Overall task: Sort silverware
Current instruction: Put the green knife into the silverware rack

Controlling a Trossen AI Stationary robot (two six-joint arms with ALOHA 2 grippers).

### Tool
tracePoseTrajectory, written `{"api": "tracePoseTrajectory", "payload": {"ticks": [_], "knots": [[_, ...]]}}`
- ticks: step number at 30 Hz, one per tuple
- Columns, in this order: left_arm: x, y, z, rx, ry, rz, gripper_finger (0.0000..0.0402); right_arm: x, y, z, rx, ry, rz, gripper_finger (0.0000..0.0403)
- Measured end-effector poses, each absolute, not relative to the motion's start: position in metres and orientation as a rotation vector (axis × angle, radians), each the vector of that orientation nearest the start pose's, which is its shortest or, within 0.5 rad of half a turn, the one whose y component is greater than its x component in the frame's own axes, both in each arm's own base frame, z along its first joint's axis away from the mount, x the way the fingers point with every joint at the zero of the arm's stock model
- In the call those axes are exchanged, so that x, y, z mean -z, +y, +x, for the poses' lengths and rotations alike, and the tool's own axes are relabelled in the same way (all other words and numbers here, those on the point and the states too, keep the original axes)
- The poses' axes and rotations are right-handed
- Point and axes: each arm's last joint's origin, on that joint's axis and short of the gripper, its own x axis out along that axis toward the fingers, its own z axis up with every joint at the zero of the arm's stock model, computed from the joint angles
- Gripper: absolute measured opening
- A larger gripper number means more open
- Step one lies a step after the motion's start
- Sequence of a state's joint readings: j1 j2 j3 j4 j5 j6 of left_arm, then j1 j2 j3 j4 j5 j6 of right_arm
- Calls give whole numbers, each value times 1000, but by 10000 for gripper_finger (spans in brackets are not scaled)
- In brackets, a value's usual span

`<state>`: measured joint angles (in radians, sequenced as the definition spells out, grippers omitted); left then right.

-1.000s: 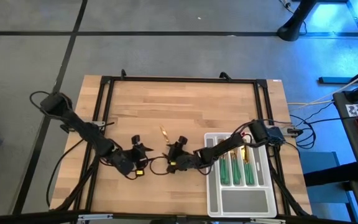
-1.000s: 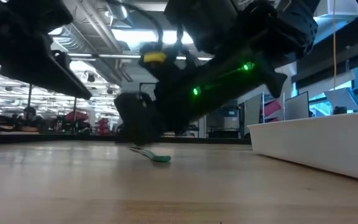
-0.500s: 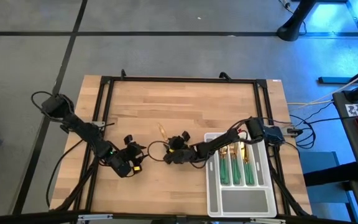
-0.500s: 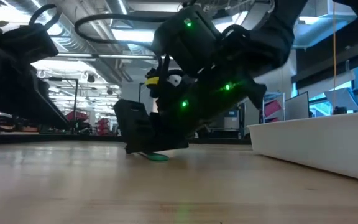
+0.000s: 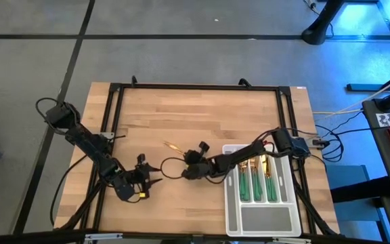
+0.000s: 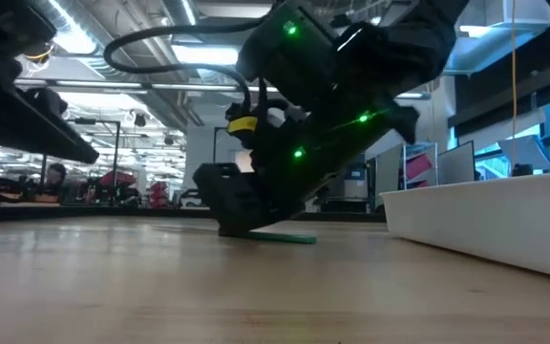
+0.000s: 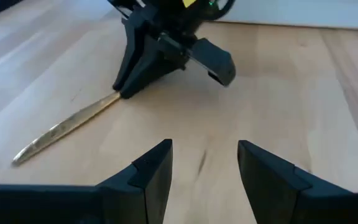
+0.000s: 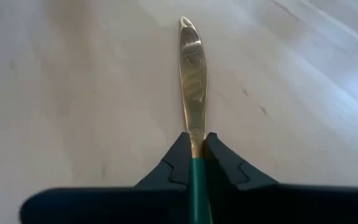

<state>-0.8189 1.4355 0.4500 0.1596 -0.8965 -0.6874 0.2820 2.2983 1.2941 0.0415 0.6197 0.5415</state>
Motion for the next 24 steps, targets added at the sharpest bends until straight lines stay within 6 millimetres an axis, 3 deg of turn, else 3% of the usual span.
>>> {"api": "tracePoseTrajectory", "payload": {"ticks": [6,12,24], "knots": [[-132,-152,173,-209,476,133,170,-65,116,411,451,780,33,16],[-129,-138,184,-243,518,319,170,-68,120,411,382,793,67,17],[-88,-116,209,-291,672,378,216,-74,129,419,195,747,158,14]]}}
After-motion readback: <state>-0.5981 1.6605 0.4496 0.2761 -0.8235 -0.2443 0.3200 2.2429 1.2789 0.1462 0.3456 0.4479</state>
